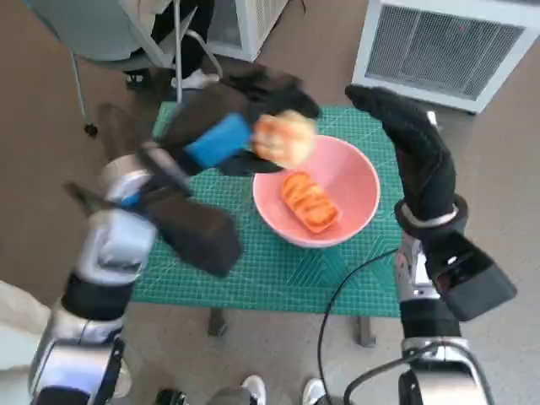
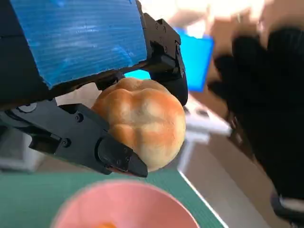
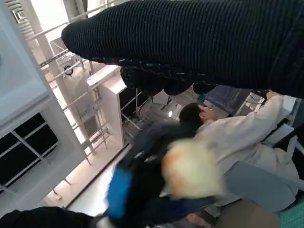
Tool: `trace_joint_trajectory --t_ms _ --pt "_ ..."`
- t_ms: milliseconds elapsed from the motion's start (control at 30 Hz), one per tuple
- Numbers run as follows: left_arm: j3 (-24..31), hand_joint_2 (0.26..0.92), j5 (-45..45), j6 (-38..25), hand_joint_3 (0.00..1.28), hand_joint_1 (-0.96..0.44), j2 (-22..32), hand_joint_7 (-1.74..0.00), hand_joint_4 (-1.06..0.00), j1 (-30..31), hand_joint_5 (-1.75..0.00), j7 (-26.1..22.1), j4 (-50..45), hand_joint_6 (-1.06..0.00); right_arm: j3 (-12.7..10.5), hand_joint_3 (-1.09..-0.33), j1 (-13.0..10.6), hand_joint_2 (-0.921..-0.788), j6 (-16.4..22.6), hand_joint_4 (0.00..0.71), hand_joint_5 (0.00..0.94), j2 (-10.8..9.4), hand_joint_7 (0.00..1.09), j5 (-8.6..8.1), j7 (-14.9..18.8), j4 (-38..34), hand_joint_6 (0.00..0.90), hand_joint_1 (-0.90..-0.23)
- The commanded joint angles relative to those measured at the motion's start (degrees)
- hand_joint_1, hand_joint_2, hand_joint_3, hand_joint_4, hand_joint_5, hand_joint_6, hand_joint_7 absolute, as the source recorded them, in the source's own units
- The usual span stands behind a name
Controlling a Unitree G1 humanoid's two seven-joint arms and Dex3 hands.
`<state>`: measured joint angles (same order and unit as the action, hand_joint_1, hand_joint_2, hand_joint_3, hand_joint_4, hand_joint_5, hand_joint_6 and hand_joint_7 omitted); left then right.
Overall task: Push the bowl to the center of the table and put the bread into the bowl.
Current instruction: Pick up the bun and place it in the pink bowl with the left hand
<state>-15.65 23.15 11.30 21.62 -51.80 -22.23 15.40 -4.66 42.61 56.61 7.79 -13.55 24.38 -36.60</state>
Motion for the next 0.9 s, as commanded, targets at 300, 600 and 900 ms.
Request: trace_joint_trajectory --t_ms 300,600,900 --pt "-7.1 0.804 1.3 -12.6 0.22 -0.03 -3.8 -0.51 -0.09 -5.5 -0.29 -15.4 12.0 -0.05 -0.5 -0.770 -1.7 -0.921 0.8 0.210 0.228 0.9 0.74 0.18 0.3 -0.1 -0.001 -0.598" --pt "-6.6 0.778 -0.1 -14.1 0.14 -0.17 -4.0 -0.43 0.00 -3.5 -0.01 -17.5 10.0 0.00 -1.2 -0.766 -1.6 -0.921 1.2 0.208 0.231 1.2 0.74 0.85 -0.3 -0.6 -0.001 -0.607" --pt "-2.0 0.806 -4.9 -10.0 0.10 -0.26 -3.4 -0.49 0.00 -1.0 0.00 -14.7 9.3 0.00 -1.9 -0.769 -0.8 -0.921 1.2 0.215 0.234 1.4 0.71 2.06 -1.9 -0.8 -0.001 -0.588"
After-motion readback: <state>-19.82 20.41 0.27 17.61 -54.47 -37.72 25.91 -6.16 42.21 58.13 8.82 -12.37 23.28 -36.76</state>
